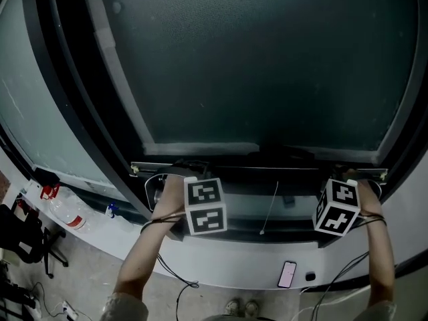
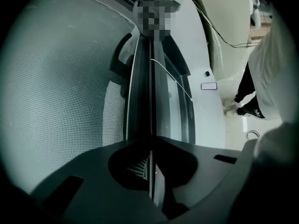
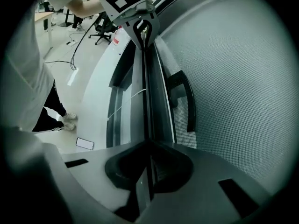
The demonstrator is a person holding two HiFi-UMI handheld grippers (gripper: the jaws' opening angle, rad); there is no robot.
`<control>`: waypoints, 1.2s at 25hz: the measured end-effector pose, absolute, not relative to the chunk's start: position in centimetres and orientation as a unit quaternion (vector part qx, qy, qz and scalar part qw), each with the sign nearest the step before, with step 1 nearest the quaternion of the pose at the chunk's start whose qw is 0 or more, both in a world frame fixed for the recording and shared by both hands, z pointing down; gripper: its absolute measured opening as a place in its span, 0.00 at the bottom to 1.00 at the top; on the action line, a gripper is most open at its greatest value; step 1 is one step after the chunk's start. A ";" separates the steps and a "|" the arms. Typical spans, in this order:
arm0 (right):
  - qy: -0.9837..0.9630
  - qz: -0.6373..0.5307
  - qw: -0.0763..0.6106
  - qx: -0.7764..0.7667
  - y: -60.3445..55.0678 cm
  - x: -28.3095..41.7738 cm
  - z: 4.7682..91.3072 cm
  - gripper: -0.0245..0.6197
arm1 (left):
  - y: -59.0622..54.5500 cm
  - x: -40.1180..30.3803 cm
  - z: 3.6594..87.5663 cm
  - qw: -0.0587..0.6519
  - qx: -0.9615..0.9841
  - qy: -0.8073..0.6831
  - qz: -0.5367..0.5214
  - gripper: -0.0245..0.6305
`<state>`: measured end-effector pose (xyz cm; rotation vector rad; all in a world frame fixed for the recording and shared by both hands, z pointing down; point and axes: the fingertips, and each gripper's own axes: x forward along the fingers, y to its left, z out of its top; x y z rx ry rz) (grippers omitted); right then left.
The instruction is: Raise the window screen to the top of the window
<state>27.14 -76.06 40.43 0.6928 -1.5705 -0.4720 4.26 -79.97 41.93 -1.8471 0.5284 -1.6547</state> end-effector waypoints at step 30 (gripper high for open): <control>-0.666 -0.232 0.637 0.311 -76.3 26.8 31.8 0.07 | -80.3 4.2 33.3 0.294 -0.740 0.209 -0.568 0.07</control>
